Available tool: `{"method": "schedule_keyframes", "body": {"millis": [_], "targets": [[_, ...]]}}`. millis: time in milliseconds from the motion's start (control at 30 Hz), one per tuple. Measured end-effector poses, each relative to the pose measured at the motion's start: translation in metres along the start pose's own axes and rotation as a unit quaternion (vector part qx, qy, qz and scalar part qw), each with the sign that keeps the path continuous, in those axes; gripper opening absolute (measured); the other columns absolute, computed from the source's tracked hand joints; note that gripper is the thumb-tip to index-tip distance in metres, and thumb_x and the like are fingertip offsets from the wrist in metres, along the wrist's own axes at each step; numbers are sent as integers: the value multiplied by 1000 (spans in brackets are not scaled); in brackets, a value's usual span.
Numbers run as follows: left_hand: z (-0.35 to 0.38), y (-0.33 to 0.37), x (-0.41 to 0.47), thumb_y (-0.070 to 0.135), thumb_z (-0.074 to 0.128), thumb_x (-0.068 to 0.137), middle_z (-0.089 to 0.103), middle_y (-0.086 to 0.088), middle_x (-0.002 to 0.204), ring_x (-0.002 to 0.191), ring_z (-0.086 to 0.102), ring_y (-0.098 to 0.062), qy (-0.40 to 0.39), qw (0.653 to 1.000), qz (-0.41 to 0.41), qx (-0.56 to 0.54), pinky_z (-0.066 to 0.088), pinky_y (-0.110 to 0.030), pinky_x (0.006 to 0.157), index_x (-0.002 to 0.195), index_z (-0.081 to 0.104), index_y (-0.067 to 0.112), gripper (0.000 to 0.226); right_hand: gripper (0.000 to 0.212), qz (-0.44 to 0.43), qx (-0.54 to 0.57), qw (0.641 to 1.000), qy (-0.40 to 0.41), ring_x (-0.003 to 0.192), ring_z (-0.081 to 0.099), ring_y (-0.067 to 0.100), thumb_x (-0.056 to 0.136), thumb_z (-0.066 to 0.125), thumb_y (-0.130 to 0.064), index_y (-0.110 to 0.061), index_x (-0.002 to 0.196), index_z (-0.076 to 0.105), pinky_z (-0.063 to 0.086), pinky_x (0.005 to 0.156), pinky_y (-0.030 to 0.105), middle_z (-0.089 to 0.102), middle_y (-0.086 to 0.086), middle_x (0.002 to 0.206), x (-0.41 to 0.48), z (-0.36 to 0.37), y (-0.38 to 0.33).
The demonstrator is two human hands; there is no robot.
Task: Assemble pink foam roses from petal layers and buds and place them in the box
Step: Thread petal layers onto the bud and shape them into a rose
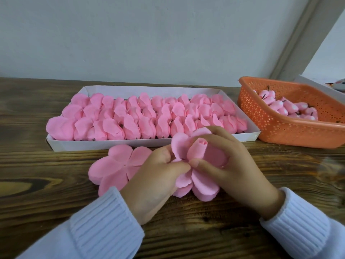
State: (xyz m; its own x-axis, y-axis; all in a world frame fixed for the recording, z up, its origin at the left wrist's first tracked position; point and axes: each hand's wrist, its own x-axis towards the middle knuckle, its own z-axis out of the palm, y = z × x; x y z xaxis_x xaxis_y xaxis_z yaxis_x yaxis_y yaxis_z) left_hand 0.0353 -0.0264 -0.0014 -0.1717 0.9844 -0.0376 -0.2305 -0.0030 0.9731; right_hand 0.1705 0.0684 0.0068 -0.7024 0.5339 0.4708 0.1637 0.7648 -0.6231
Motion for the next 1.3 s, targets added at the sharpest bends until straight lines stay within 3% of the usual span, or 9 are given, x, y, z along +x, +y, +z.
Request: {"method": "schedule_keyframes", "body": {"millis": [133,267,433,600,700,867,1000,1100,1300], "targets": [[1,2,0,0,48,70,61,-4,77,67,53,-14,-58,997,-21,-35,36,-25,53,119,64,17,54,30,4,6,1000,0,100,58,13,75,73,-26,-20,104,72,44,87,21,60,1,106,0,-1,-4],[3,4,-4,11,61,80,72,2,94,88,65,-6,-80,997,11,21,47,-18,69,123,61,22,44,24,-7,0,1000,19,90,62,17,80,73,-25,-19,103,73,48,78,31,65,2,95,-2,0,-7],[7,2,-7,14,54,95,63,20,59,58,59,9,-37,993,60,91,42,-6,55,114,63,20,22,18,-56,-15,998,25,87,61,10,84,68,-26,-20,101,73,48,75,24,65,-4,92,-3,5,-10],[3,0,-2,42,58,81,63,10,63,64,61,-4,32,993,38,109,48,-27,65,90,70,33,18,34,-65,32,997,8,100,62,7,79,70,-8,-18,111,64,44,86,17,66,-8,105,-3,0,-5],[1,0,0,42,55,77,54,-6,69,66,54,-19,37,994,30,101,45,-37,63,85,63,19,25,36,0,177,983,51,89,64,9,82,65,-12,-24,113,51,48,76,20,68,-1,99,-4,1,-4],[2,0,-2,42,52,81,55,2,67,61,53,-10,4,991,49,123,46,-24,59,91,65,40,16,40,22,149,980,132,58,61,-5,83,69,0,-27,106,52,41,55,4,73,-13,81,-2,1,-1],[2,-1,-3,31,52,96,68,9,80,79,61,2,-39,980,101,167,47,-12,72,102,63,40,16,40,-9,124,980,154,71,68,0,78,73,-12,-34,105,52,47,65,9,72,-16,81,-5,2,-5],[4,0,-4,37,50,91,68,4,109,108,61,-6,-58,969,122,207,48,-29,96,116,60,34,27,36,-16,80,981,174,75,68,3,76,72,-25,-37,104,53,47,67,11,71,-19,82,-7,3,-8],[8,0,-5,38,50,88,66,-6,98,95,63,-18,-63,954,129,264,48,-45,87,106,58,22,26,38,-11,44,977,206,71,66,4,72,76,-22,-36,101,54,43,64,8,70,-21,79,-9,2,-9]]}}
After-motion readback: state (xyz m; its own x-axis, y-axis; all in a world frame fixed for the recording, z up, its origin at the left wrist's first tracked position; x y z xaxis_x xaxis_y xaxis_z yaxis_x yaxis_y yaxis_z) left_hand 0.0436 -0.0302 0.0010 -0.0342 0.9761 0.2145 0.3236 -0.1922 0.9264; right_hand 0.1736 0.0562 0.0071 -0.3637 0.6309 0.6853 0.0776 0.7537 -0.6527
